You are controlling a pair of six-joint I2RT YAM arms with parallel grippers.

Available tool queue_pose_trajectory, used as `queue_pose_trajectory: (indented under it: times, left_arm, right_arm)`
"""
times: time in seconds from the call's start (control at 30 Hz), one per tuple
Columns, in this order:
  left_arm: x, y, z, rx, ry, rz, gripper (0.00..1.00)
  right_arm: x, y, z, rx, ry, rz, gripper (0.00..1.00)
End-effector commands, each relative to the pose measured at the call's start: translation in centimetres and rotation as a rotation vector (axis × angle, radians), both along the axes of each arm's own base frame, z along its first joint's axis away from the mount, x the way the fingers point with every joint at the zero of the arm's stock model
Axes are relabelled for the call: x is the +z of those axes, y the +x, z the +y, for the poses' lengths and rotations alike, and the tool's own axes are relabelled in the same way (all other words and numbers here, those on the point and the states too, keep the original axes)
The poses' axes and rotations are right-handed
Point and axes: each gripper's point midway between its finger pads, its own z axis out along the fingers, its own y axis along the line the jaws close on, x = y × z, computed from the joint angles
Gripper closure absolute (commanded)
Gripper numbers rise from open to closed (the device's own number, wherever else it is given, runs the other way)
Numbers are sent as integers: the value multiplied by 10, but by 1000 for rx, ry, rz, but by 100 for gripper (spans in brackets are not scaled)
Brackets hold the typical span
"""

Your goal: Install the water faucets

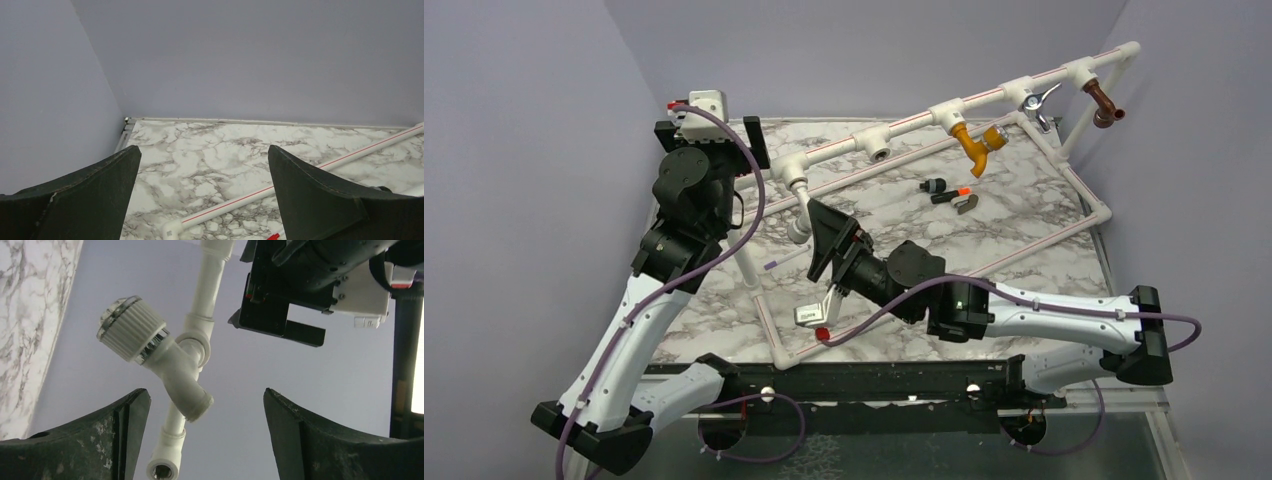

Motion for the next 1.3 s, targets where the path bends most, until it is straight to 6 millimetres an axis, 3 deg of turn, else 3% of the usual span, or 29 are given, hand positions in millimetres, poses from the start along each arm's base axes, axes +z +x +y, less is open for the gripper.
queue_pose_trajectory:
  times: [0.0,0.43,0.63,0.87,1.03,1.27]
  left_arm:
    - [-6,4,8,55,-32,-6,1]
    - [-25,12,10,89,-13,38,1]
    - [-30,14,6,77,-7,48,1]
    - [-32,15,6,74,2,53,1]
    - [-32,15,6,77,8,54,1]
    - [-33,15,8,84,14,56,1]
  right_arm:
    - [-13,4,5,-43,-148,-119,14]
    - [-41,11,19,-72,-238,-124,26]
    - [-42,14,24,-91,-222,-129,42]
    - [-33,16,28,-108,-136,-156,68]
    - [-25,20,31,-128,-32,-113,99]
    - [-27,14,29,-62,141,25,100]
